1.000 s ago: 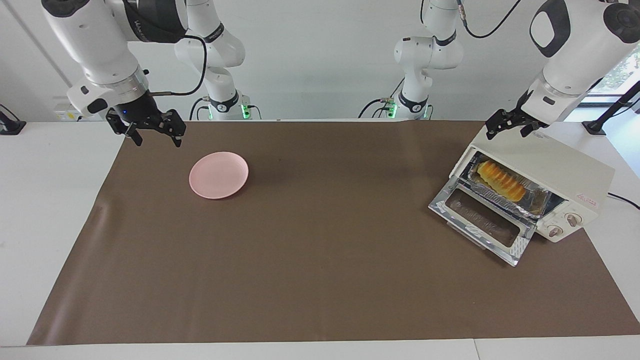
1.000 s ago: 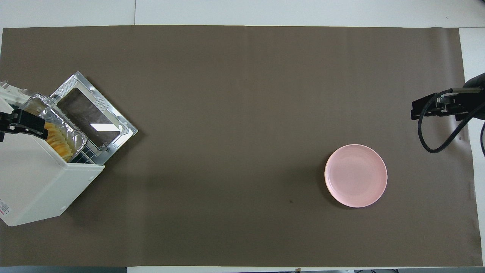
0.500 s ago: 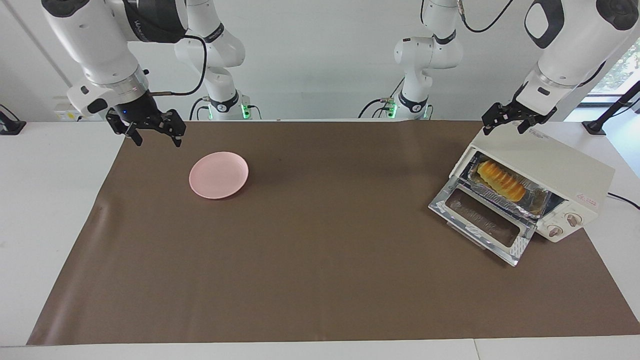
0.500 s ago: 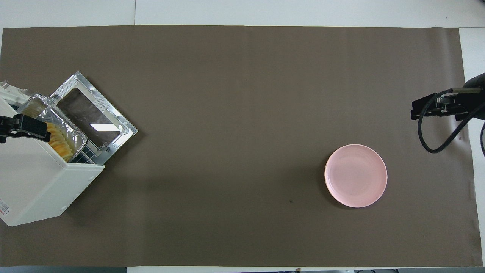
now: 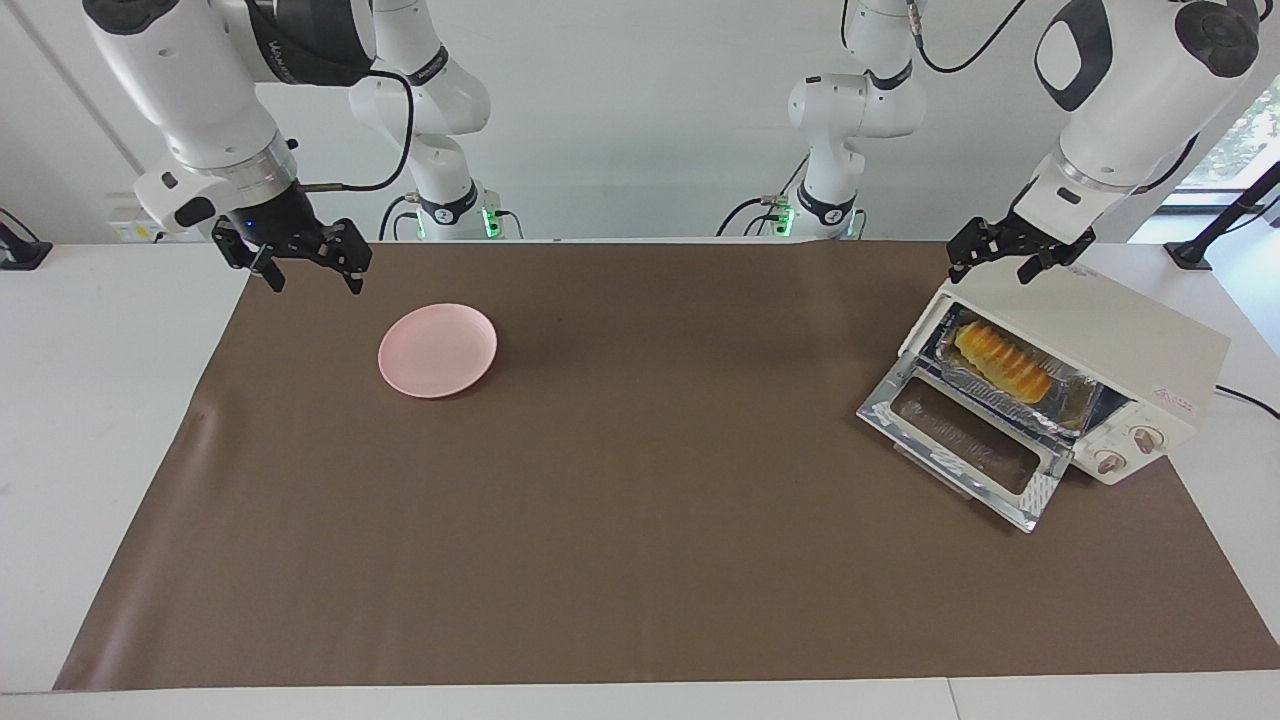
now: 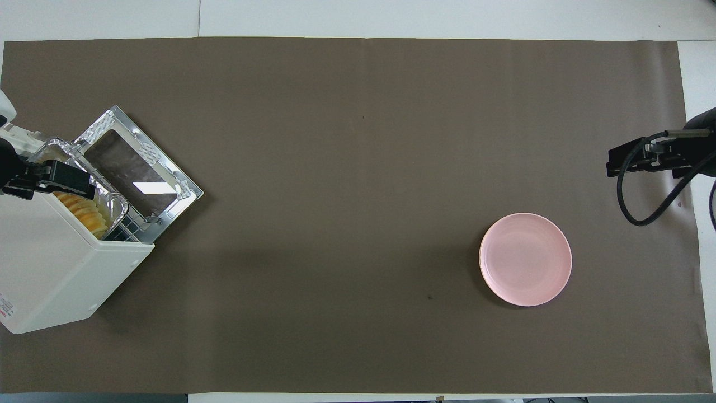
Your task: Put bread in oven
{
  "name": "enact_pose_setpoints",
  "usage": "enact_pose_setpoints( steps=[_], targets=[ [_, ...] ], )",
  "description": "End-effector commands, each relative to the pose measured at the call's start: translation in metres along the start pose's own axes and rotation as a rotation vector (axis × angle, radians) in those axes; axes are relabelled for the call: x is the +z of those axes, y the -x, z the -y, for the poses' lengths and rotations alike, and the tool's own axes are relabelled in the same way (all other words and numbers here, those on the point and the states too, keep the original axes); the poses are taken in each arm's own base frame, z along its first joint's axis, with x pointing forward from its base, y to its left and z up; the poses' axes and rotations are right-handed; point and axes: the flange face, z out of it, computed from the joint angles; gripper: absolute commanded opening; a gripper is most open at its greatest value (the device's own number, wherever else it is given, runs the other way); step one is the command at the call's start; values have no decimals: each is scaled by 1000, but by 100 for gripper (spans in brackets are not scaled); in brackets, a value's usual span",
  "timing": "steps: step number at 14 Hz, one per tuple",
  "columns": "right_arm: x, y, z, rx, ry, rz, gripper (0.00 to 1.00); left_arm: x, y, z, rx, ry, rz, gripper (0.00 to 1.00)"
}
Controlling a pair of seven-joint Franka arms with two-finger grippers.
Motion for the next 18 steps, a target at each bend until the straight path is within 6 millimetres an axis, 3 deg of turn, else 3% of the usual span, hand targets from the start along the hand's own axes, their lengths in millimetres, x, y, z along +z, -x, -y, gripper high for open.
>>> enact_pose_setpoints(
  steps=[1, 18],
  targets=[
    [-1, 7, -2, -17, 9, 4, 100, -2, -5, 3, 18, 11, -30, 100],
    [-1, 6, -3, -15, 9, 4, 100, -1, -12, -7, 48, 5, -63, 100]
  ],
)
